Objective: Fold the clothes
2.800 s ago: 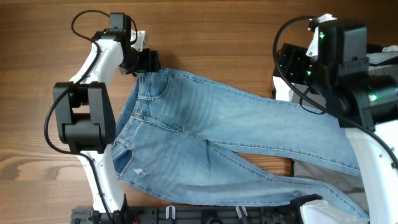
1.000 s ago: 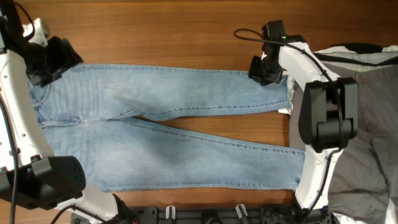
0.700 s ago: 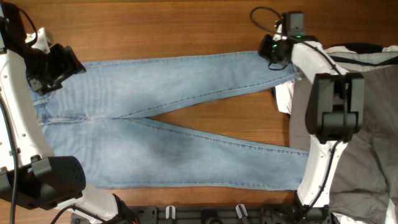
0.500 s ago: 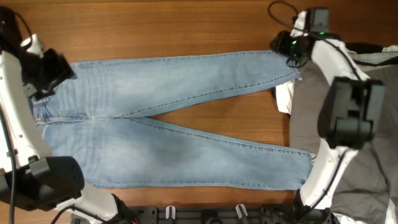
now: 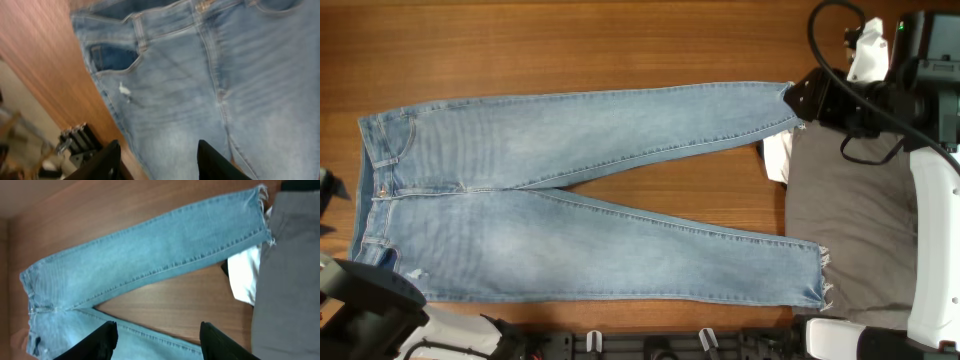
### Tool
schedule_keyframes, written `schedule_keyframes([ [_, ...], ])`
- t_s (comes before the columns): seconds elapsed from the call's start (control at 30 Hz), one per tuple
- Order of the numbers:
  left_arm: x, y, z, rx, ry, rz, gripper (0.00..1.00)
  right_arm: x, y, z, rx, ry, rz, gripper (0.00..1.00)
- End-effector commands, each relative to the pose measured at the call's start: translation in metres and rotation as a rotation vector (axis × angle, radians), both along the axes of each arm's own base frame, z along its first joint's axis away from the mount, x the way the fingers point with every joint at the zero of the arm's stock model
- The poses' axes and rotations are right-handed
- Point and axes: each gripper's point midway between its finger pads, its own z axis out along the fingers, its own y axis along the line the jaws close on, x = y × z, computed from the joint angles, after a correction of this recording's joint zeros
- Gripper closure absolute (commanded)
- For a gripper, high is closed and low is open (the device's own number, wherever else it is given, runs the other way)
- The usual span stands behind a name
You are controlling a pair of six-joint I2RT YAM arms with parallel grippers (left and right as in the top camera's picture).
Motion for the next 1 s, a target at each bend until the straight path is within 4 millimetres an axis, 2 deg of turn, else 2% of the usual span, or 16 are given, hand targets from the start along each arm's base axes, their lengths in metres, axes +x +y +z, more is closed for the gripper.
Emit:
schedule_keyframes([
  [0.0, -0.025, 0.012, -0.04, -0.022, 0.043, 0.123, 0.5, -0.012, 0.002, -0.019, -0.002, 0.082, 0.014, 0.41],
  [0.1, -0.042, 0.03, -0.079, -0.007, 0.036, 0.219, 0.43, -0.019, 0.003, -0.042, 0.004, 0.149, 0.013, 0.4],
  [0.2, -0.054, 0.039, -0.107, 0.005, 0.021, 0.236, 0.39, -0.025, 0.003, -0.073, 0.008, 0.217, 0.01, 0.39],
  [0.3, -0.058, 0.046, -0.127, 0.036, 0.009, 0.222, 0.4, -0.035, 0.002, -0.11, 0.019, 0.307, -0.032, 0.37],
  [0.4, -0.06, 0.058, -0.138, 0.105, 0.015, 0.203, 0.45, -0.047, 0.0, -0.144, 0.023, 0.38, -0.07, 0.36],
  [0.47, -0.057, 0.066, -0.145, 0.145, -0.005, 0.169, 0.54, -0.055, 0.001, -0.161, 0.025, 0.41, -0.074, 0.36],
  [0.53, -0.052, 0.075, -0.149, 0.188, -0.031, 0.136, 0.55, -0.062, 0.001, -0.174, 0.031, 0.442, -0.087, 0.36],
  [0.67, -0.055, 0.084, -0.151, 0.236, -0.014, 0.132, 0.57, -0.072, 0.001, -0.189, 0.036, 0.486, -0.115, 0.36],
  [0.77, -0.062, 0.085, -0.154, 0.245, 0.028, 0.14, 0.51, -0.072, 0.001, -0.189, 0.034, 0.487, -0.116, 0.36],
  [0.83, -0.07, 0.08, -0.166, 0.22, 0.061, 0.142, 0.47, -0.072, 0.001, -0.189, 0.034, 0.488, -0.116, 0.36],
  [0.97, -0.084, 0.08, -0.185, 0.186, 0.099, 0.175, 0.44, -0.074, 0.001, -0.189, 0.034, 0.495, -0.117, 0.36],
])
